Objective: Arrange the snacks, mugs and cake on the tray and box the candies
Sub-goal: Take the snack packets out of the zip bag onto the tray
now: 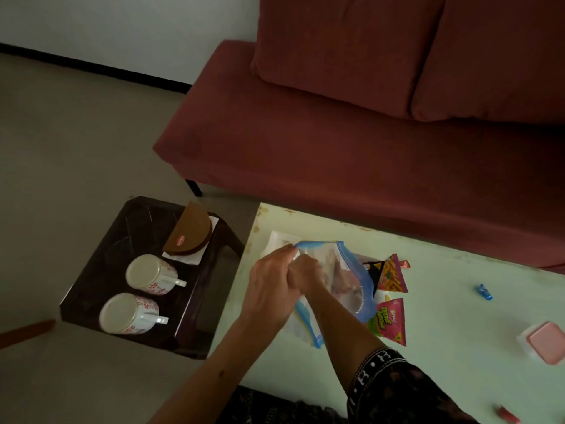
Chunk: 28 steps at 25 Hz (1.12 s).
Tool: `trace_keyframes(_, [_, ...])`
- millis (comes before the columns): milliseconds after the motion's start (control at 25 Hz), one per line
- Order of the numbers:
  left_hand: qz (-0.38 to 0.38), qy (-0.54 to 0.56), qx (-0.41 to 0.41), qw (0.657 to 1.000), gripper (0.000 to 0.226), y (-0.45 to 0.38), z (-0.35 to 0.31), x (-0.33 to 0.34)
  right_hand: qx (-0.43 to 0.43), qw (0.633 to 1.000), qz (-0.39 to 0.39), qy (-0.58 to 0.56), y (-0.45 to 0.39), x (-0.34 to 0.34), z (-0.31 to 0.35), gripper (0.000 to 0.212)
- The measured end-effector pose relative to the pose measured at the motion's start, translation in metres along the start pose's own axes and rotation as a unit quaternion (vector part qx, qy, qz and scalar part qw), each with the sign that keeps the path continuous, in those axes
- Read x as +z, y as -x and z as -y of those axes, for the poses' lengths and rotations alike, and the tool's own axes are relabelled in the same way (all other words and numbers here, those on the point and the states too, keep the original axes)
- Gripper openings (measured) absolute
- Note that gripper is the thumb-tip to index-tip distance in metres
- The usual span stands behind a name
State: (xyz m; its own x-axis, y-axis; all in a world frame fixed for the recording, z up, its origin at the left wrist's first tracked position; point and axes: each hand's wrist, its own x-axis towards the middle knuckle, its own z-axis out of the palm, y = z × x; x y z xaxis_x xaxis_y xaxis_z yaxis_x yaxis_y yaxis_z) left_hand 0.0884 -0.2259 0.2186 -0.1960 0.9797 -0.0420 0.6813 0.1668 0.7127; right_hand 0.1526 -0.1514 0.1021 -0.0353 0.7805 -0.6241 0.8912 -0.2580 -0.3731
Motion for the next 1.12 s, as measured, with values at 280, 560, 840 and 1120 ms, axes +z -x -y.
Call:
trace_keyframes(280, [-0.016, -0.022, -0.005, 1.0, 0.041, -0.002, 0.01, -0.003, 0.01, 0.999, -0.04, 0.005, 0.003, -0.002, 0.001, 0.029])
trace_keyframes(560, [-0.02, -0.056, -0.002, 0.998, 0.027, -0.013, 0.011, -0.002, -0.124, 0.984, -0.127, -0.032, 0.092, -0.121, -0.018, 0.04])
trace_keyframes(840, [-0.048, -0.12, -0.102, 0.986, 0.044, -0.034, 0.033, -0.027, -0.103, 0.902, -0.352, -0.227, 0.141, -0.196, -0.088, 0.015])
trace_keyframes(1120, [-0.098, -0.147, -0.133, 0.975, 0.043, -0.038, 0.035, -0.054, -0.03, 0.95, -0.256, -0.176, 0.064, -0.099, -0.136, 0.016])
